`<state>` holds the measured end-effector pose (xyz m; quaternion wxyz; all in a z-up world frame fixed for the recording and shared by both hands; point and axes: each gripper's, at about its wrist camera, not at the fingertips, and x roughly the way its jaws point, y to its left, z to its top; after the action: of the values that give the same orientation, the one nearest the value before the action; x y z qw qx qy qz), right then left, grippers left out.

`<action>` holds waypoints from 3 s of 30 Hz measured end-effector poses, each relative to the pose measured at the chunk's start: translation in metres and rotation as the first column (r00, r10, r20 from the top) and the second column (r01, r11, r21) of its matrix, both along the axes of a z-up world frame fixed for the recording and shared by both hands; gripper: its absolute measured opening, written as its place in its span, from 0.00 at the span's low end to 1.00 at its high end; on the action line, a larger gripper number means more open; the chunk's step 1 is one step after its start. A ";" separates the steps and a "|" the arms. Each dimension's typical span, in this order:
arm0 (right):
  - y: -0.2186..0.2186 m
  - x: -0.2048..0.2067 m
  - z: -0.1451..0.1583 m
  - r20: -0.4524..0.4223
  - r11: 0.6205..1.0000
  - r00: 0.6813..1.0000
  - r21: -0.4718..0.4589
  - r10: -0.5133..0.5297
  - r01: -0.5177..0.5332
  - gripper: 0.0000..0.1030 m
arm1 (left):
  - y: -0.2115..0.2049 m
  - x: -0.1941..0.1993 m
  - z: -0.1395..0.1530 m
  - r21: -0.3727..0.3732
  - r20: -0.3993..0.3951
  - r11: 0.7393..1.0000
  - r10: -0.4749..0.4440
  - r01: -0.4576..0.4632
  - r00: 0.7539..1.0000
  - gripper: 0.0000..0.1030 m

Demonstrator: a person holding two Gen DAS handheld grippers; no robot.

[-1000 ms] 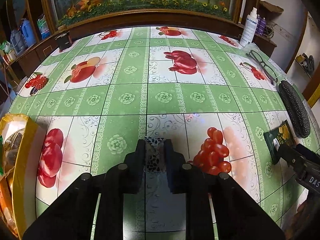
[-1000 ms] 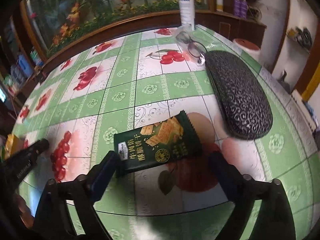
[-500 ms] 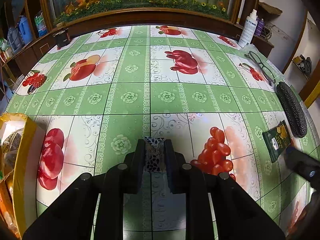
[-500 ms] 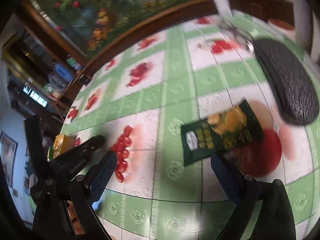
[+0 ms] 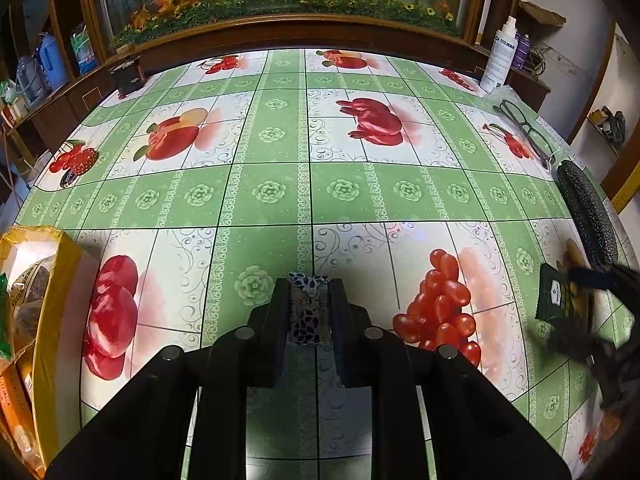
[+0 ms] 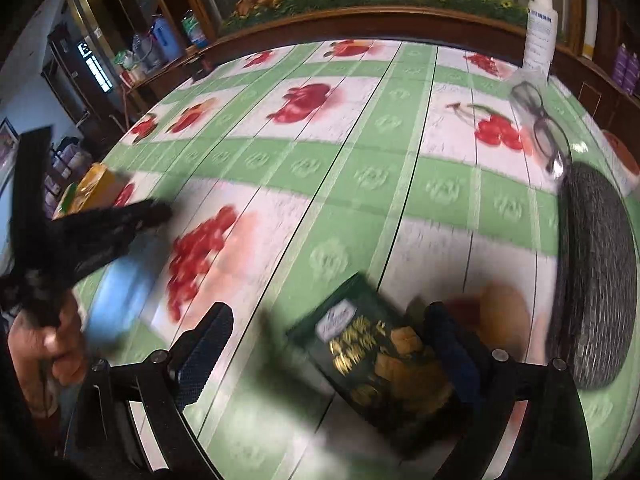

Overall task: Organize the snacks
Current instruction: 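Grasp white-and-blue candy with left tool while right grasps dark green cracker bag, then carry candy and dark green cracker bag over the white tray with both tools, then open both tools to drop the candy and cracker bag into tray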

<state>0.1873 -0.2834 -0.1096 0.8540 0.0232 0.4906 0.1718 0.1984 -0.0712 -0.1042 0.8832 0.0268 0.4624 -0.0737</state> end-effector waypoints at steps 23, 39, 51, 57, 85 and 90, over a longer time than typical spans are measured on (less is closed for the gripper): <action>-0.004 -0.074 0.021 0.100 0.979 0.984 0.155 -0.147 0.130 0.44 | 0.049 -0.034 0.002 -0.138 -0.001 0.990 -0.025 0.025 1.000 0.15; 0.093 -0.091 0.038 0.123 0.958 0.992 0.284 0.015 -0.049 0.44 | 0.136 -0.128 0.055 -0.128 0.121 0.989 0.089 -0.074 0.989 0.15; 0.222 -0.095 0.063 0.170 0.918 0.959 0.291 0.227 -0.269 0.44 | 0.214 -0.172 0.062 -0.081 0.159 0.969 0.246 -0.235 0.956 0.16; 0.275 -0.094 0.063 0.176 0.892 0.938 0.300 0.298 -0.339 0.44 | 0.236 -0.181 0.060 -0.076 0.159 0.955 0.295 -0.286 0.942 0.16; 0.382 -0.047 0.043 0.192 0.930 0.929 0.134 0.316 -0.343 0.44 | 0.257 -0.177 0.042 -0.024 0.147 0.929 0.368 -0.369 0.918 0.16; 0.385 -0.040 0.040 0.192 0.932 0.931 0.128 0.311 -0.338 0.43 | 0.259 -0.174 0.039 -0.025 0.141 0.928 0.371 -0.371 0.918 0.16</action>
<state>0.1475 0.1013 -0.0692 0.8474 -0.0052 0.3983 0.3509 0.0239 0.1877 -0.0655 0.9119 -0.0550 0.3948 0.0976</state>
